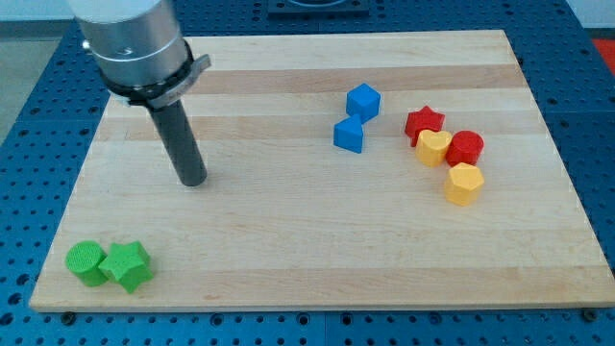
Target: Move blue triangle to the center
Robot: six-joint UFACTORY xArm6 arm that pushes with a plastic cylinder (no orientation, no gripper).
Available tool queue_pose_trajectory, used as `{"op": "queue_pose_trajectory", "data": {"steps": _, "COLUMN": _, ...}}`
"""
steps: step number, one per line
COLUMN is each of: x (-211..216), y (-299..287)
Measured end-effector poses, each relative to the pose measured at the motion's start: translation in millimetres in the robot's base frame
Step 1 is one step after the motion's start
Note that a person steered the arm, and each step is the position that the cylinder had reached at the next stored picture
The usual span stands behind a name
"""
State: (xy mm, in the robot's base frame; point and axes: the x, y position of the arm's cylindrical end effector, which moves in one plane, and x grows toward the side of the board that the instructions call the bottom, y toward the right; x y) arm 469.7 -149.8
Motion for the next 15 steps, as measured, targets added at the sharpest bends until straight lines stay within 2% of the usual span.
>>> {"op": "queue_pose_trajectory", "data": {"steps": 8, "x": 2, "y": 86}}
{"op": "queue_pose_trajectory", "data": {"steps": 11, "x": 2, "y": 95}}
{"op": "queue_pose_trajectory", "data": {"steps": 15, "x": -7, "y": 177}}
